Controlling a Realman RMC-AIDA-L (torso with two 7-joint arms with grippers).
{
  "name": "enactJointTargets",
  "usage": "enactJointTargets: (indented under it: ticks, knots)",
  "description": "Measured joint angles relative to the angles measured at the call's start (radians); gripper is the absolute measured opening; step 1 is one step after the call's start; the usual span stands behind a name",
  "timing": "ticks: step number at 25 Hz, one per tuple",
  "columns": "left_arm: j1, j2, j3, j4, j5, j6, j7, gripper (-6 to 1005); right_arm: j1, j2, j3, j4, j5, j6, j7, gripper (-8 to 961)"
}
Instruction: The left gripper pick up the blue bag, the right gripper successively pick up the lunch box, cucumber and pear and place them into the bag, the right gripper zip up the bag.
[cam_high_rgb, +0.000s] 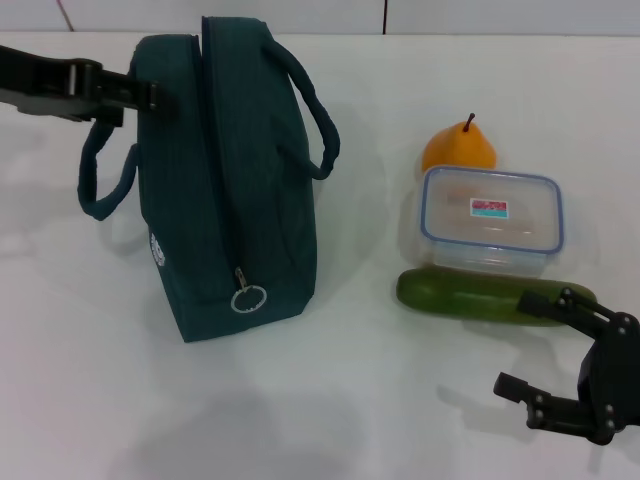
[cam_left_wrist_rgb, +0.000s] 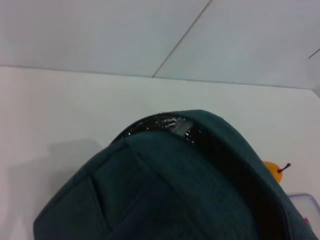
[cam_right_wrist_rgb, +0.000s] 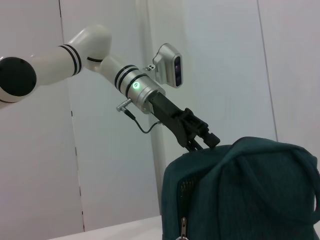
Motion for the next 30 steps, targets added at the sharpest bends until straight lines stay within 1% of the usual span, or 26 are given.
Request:
enactJointTargets:
  ticks: [6,12,17,22,24,30]
  knots:
    - [-0.016,0.005,0.01,-0.026,0.016,-0.018,-0.005,886,0.0,0.0,0.0,0.0,0.0,0.0,0.0,870]
    - [-0.024,0.005,0.01,-0.051,0.024,-0.025,-0.008,885,-0.001,0.0,0.0,0.0,0.0,0.0,-0.001,870]
    - [-0.029,0.005,0.021,-0.064,0.02,-0.033,0.026,884,-0.002,-0.001,0.002,0.001,-0.001,0.0,-0.001,870]
    - [-0.032,0.006,0.019,-0.065,0.014,-0.047,0.053,685,-0.005,-0.002,0.002,0.002,-0.001,0.0,-0.001,870]
    - [-0.032,0.002,0.025,-0.058,0.012,-0.047,0.086,633,-0.005,-0.002,0.003,0.003,-0.001,0.0,-0.001,870]
    - [-0.034,0.002,0.027,-0.06,0.012,-0.054,0.084,477,-0.005,-0.002,0.002,0.006,-0.001,0.0,-0.001,870]
